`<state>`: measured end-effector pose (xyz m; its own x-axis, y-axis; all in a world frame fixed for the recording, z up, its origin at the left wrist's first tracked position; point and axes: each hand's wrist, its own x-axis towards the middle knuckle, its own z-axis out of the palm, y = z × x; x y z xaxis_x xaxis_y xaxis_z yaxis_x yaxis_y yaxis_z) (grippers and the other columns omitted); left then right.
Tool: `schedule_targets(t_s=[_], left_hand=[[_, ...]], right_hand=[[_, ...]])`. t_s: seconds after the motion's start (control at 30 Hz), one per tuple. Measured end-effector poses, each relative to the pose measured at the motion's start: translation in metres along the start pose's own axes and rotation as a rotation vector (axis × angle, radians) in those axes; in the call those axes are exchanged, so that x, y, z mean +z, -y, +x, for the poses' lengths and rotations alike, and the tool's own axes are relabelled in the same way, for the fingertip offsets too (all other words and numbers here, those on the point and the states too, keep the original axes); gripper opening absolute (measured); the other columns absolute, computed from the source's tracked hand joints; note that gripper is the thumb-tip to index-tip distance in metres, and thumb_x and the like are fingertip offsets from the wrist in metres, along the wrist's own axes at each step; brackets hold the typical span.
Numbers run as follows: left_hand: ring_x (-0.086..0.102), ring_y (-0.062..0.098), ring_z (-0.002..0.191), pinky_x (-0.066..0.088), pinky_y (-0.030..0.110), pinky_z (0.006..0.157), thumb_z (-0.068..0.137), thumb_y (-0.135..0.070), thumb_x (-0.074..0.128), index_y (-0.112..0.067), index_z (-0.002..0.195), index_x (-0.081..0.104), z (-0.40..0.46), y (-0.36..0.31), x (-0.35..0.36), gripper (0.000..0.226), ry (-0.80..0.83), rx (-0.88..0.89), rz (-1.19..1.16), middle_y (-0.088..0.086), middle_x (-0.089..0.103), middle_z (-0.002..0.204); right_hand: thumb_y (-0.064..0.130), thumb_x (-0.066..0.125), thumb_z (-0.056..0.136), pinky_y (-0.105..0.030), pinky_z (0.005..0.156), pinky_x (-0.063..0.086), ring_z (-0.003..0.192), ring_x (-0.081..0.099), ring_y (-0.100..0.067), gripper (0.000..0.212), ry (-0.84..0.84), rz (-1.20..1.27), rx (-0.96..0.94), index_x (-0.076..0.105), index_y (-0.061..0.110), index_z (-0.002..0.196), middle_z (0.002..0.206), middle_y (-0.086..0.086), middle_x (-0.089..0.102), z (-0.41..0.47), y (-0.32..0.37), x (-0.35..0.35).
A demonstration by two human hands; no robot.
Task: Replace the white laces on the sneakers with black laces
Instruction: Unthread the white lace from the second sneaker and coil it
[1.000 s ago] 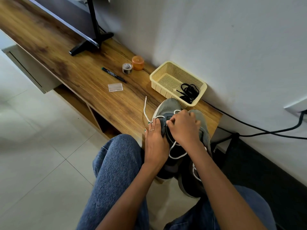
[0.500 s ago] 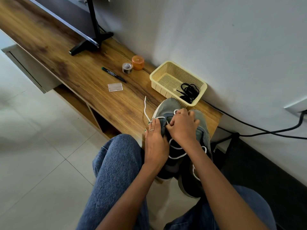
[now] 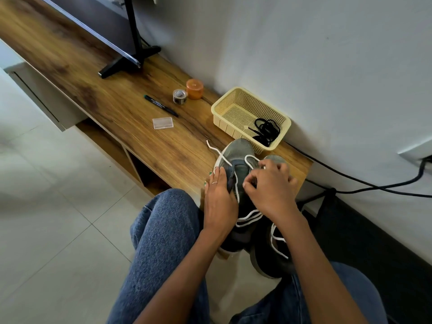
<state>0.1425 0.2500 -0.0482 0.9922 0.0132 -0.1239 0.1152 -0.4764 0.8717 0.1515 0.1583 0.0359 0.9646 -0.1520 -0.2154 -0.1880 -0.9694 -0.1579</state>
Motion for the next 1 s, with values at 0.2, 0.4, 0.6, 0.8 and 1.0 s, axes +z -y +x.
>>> schedule_targets(t_s=[0.2,0.4,0.6,0.8,1.0], left_hand=[[0.014,0.023,0.148,0.009,0.040,0.121,0.099,-0.008,0.039,-0.006,0.150,0.026,0.001,0.004,0.002,0.052,0.006,0.002,-0.010,0.010,0.026,0.157],[0.018,0.023,0.147,0.014,0.041,0.120,0.099,-0.004,0.036,-0.005,0.149,0.029,0.003,0.005,0.003,0.050,-0.005,0.011,-0.015,0.011,0.029,0.156],[0.019,0.024,0.146,0.015,0.043,0.120,0.099,-0.004,0.039,-0.005,0.147,0.032,0.004,0.005,0.004,0.049,-0.008,-0.005,-0.031,0.010,0.031,0.154],[0.031,0.029,0.139,0.022,0.048,0.116,0.099,-0.009,0.033,-0.004,0.141,0.040,0.003,0.003,0.002,0.043,-0.007,-0.033,-0.049,0.015,0.041,0.146],[0.008,0.020,0.148,0.004,0.035,0.121,0.100,-0.006,0.037,-0.007,0.151,0.021,0.001,-0.002,-0.002,0.054,0.004,-0.040,-0.040,0.009,0.019,0.159]], right_hand=[[0.037,0.057,0.092,-0.045,0.102,0.026,0.131,0.025,-0.026,0.026,-0.048,-0.038,0.032,0.064,0.023,0.112,0.137,-0.001,0.039,0.032,0.009,0.021],[0.021,0.053,0.095,-0.044,0.099,0.028,0.126,0.030,-0.025,0.015,-0.158,-0.136,0.003,0.065,0.021,0.104,0.131,-0.001,0.044,0.041,0.019,0.040],[0.031,0.064,0.087,-0.044,0.102,0.026,0.130,0.025,-0.025,0.017,-0.069,-0.088,0.014,0.069,0.020,0.098,0.139,0.002,0.038,0.038,0.017,0.030],[0.029,0.066,0.080,-0.041,0.099,0.022,0.133,0.018,-0.022,0.008,0.059,-0.015,-0.013,0.066,0.027,0.073,0.146,0.009,0.031,-0.002,0.008,0.007],[0.031,0.064,0.083,-0.041,0.100,0.019,0.134,0.013,-0.020,0.009,0.239,-0.065,-0.073,0.062,0.032,0.075,0.148,0.013,0.025,-0.026,-0.001,-0.006]])
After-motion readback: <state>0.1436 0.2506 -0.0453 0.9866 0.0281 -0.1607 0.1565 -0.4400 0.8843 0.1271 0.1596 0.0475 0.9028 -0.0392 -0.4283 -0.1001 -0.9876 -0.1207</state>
